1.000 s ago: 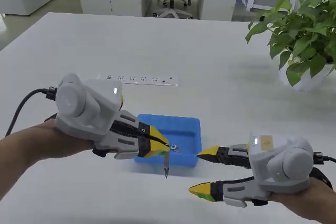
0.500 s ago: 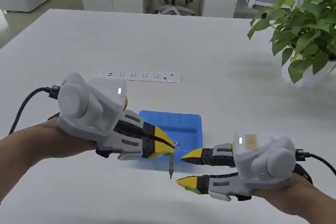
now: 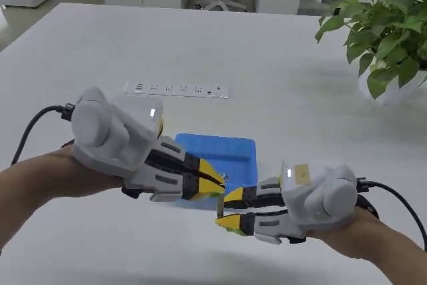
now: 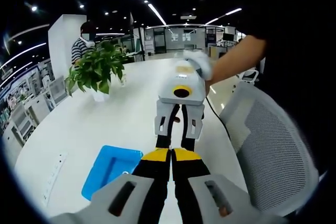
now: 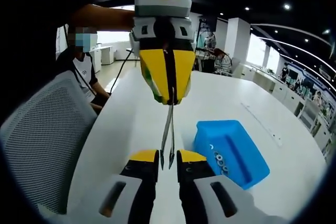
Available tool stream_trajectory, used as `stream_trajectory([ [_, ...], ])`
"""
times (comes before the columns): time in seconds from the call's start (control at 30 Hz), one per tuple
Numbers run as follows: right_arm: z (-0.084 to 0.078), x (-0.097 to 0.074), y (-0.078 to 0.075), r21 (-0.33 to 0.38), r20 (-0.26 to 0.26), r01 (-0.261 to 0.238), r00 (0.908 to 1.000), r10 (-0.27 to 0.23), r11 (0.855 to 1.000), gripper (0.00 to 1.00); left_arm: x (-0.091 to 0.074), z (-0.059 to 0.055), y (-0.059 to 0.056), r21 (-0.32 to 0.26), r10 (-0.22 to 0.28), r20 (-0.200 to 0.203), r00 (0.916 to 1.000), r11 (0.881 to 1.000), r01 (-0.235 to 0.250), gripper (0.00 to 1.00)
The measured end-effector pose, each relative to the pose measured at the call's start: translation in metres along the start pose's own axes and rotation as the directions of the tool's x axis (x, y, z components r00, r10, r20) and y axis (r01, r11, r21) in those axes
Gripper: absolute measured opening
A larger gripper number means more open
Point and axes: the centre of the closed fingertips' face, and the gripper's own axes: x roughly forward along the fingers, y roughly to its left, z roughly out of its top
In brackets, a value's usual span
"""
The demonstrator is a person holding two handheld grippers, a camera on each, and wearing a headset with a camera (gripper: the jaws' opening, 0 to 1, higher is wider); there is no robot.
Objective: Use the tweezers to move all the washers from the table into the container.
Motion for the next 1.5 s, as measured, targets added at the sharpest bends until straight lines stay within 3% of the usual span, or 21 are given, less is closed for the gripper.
stream_trajectory([
  [0.27,-0.002,0.002,0.002,-0.029,-0.022,-0.021,0.9995,0.021,0.999,0.11,-0.004,-0.005,-0.002,0.0,-0.002,-0.013,0.9999,1.0,0.002,0.05],
  [0.73,-0.015,0.005,0.009,-0.073,-0.097,-0.074,0.9931,0.066,0.995,0.08,-0.01,-0.033,-0.008,0.009,-0.025,-0.103,0.9943,1.0,0.026,0.05],
  [0.93,-0.024,0.008,0.012,-0.082,-0.142,-0.1,0.986,0.088,0.992,0.08,-0.009,-0.051,-0.011,0.012,-0.033,-0.159,0.9867,0.999,0.035,0.05],
  [1.13,-0.029,0.01,0.013,-0.06,-0.143,-0.104,0.9851,0.095,0.993,0.08,-0.009,-0.062,-0.011,-0.007,-0.029,-0.175,0.9841,1.0,0.029,0.05],
  [1.5,-0.041,0.014,0.014,-0.041,-0.17,-0.111,0.98,0.103,0.993,0.08,-0.003,-0.1,-0.012,-0.046,-0.039,-0.248,0.9679,0.999,0.028,0.05],
])
